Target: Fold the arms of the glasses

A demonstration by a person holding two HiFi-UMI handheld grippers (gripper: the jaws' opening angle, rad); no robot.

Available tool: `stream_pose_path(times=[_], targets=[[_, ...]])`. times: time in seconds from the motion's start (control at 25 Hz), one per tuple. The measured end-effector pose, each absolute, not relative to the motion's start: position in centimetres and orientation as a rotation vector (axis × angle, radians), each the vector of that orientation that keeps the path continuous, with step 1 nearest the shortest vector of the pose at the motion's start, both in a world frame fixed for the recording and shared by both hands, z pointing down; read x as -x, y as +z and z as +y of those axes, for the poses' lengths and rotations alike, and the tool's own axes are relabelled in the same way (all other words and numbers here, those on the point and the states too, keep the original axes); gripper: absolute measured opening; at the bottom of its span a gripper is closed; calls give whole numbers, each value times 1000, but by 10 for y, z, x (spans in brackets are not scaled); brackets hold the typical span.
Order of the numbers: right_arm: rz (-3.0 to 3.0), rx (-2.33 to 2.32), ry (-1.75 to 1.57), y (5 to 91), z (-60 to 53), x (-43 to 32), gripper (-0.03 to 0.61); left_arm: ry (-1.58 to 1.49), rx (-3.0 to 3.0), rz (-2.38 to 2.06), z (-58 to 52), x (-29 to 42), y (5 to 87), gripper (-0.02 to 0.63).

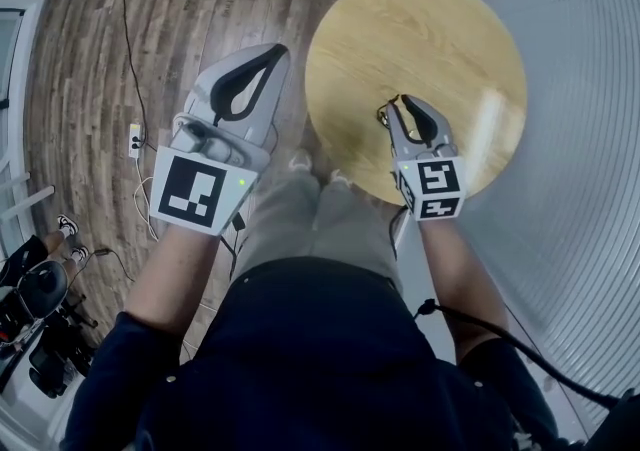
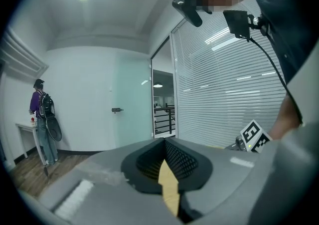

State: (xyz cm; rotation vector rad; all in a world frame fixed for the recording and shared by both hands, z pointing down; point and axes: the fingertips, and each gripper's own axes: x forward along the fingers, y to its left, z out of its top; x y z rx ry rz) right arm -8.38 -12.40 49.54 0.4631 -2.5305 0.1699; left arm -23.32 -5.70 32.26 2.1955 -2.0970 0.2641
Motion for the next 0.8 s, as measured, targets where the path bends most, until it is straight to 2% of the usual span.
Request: stream_pose_path(times=[0.8], targets=[[-2499,-460,180,518,-124,87,81,249,-2149,-2129,-44,244,326,3]])
